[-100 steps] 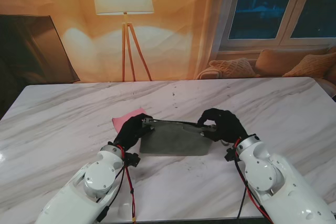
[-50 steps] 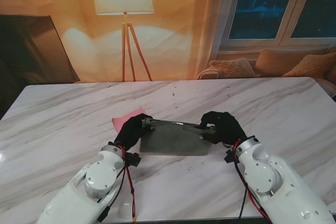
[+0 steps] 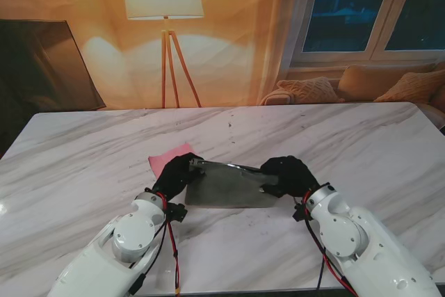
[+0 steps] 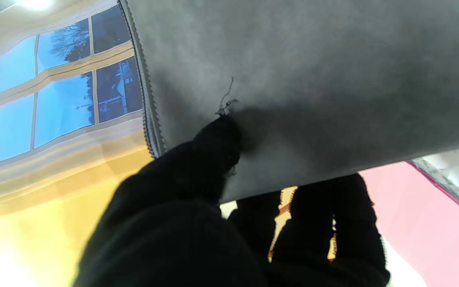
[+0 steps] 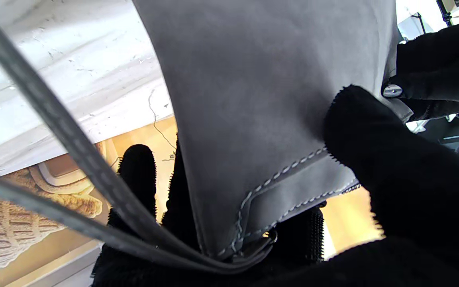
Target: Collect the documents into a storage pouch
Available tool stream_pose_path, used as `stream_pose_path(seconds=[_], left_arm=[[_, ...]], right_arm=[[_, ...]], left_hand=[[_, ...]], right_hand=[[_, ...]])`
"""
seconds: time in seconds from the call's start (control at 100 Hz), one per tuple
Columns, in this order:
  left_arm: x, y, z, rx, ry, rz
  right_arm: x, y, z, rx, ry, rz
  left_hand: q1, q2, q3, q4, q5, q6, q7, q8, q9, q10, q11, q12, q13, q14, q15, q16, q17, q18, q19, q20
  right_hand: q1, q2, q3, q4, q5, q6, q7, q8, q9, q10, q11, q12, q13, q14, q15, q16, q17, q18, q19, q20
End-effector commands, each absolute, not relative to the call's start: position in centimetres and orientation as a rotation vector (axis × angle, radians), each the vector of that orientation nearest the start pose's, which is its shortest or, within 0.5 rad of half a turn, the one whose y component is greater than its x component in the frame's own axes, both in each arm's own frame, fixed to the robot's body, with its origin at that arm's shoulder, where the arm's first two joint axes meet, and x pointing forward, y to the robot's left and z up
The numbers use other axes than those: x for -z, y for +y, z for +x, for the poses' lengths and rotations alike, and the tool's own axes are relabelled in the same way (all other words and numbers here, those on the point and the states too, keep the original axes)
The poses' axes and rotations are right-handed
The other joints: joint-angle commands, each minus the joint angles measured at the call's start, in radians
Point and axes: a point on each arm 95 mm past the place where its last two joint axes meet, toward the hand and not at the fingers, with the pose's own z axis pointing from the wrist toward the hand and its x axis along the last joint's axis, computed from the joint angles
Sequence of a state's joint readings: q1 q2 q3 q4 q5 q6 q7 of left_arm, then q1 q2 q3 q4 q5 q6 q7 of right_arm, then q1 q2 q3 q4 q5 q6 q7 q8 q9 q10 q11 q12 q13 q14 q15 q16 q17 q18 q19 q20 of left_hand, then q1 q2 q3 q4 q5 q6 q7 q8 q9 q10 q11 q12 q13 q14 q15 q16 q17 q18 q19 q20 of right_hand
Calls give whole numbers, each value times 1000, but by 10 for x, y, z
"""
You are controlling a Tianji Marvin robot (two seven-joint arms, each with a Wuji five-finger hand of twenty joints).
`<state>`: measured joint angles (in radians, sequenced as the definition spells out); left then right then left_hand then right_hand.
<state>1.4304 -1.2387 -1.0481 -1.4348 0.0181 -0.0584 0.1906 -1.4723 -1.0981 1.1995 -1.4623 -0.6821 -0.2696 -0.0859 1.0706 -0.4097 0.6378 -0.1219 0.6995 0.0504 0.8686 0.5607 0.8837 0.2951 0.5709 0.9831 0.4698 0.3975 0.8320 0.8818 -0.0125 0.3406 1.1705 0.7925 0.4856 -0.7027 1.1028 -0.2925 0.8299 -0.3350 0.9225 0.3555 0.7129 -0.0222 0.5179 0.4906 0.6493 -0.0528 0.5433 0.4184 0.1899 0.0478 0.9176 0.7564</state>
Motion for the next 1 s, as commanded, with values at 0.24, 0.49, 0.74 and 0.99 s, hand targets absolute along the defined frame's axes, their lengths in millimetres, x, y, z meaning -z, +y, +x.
stream_pose_path(seconds=[0.24, 0.49, 0.74, 0.99], left_arm=[[341, -67, 423, 2106, 776, -2084], [341, -64, 423, 2101, 799, -2069], [341, -65, 423, 2118, 771, -2072], [340, -64, 423, 2124, 745, -2073]], right_arm=[[328, -7, 424, -1811, 1440, 1258], [326, -7, 428, -1824, 1392, 1184], [318, -14, 435, -1829, 1298, 999], [320, -23, 436, -1787, 1306, 909]], left_hand=[[-83, -82, 113, -33, 12, 6, -10, -20, -20, -31, -61, -5, -51, 0, -53, -28, -15, -68, -9, -19], [-122, -97, 142, -36, -31, 1, -93, -25, -181, -29, -76, -142, -122, -25, -140, -73, -29, -76, -37, -21], [-198, -53, 69, -23, -14, -9, -162, -42, -310, -23, -110, -395, -165, -36, -178, -87, -48, -82, -56, -17], [-211, -25, 21, -8, 22, -4, -201, -67, -341, -22, -147, -437, -190, -43, -201, -92, -61, -89, -69, -11]], right_hand=[[170, 2, 66, 8, 73, 35, 66, -61, 248, -1, 70, 133, 214, 22, 234, 93, 155, 2, 306, 75], [293, 49, 47, 30, 138, 75, 26, -43, 268, 38, 58, 153, 447, -59, 703, 134, 399, -30, 623, 85], [272, 40, 63, 23, 141, 83, 55, -66, 277, 44, 114, 125, 535, -77, 718, 125, 493, -44, 681, 16], [267, -45, 116, 22, 151, 81, 76, -65, 257, 19, 112, 114, 379, -25, 489, 2, 353, -17, 537, -59]])
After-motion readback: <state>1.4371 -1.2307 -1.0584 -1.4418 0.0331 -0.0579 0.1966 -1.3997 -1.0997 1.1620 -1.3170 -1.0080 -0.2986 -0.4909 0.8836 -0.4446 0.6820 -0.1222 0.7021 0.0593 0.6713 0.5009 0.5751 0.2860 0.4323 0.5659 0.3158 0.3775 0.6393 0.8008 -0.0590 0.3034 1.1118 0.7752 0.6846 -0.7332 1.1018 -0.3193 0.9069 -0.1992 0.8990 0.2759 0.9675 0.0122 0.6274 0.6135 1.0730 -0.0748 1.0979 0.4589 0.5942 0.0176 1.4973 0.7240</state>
